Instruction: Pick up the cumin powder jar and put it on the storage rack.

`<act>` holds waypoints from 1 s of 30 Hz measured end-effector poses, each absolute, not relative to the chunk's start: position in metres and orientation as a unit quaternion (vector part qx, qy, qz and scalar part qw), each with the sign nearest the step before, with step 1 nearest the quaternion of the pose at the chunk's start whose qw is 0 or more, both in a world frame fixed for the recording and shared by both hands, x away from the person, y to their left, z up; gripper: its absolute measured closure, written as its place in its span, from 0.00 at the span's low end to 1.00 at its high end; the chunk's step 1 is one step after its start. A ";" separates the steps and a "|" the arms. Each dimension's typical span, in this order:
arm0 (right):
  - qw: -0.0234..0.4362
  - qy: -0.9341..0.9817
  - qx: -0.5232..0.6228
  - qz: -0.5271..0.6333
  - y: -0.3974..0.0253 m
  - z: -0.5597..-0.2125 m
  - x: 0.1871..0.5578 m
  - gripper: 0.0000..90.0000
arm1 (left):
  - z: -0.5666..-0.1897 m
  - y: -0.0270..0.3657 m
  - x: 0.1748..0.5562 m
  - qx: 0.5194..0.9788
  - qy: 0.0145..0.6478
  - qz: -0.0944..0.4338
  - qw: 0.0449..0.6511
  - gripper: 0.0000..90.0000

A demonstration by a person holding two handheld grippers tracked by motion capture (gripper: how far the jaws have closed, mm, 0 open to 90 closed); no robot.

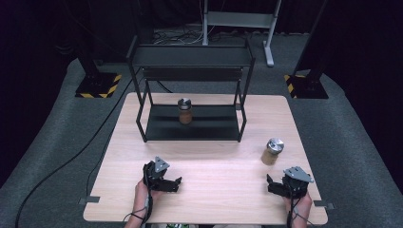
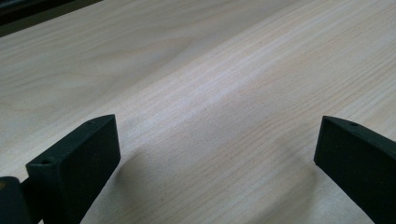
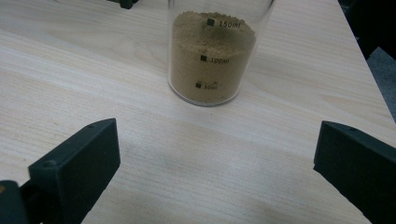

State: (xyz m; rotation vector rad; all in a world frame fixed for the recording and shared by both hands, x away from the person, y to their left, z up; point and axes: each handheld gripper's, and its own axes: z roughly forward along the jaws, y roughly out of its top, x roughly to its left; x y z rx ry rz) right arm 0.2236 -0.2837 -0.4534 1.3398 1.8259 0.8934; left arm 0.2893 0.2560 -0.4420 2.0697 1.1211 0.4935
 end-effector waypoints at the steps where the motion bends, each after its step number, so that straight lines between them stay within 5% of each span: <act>1: 0.346 0.704 0.516 0.344 -0.283 -0.453 0.224 0.00 | -0.442 0.256 0.290 0.801 0.439 0.189 0.360 0.00; 19: 0.361 0.714 0.519 0.301 -0.265 -0.450 0.228 0.00 | -0.440 0.254 0.294 0.810 0.436 0.183 0.348 0.00; 30: 0.326 0.697 0.531 0.355 -0.281 -0.440 0.244 0.00 | -0.440 0.253 0.294 0.811 0.435 0.185 0.346 0.00</act>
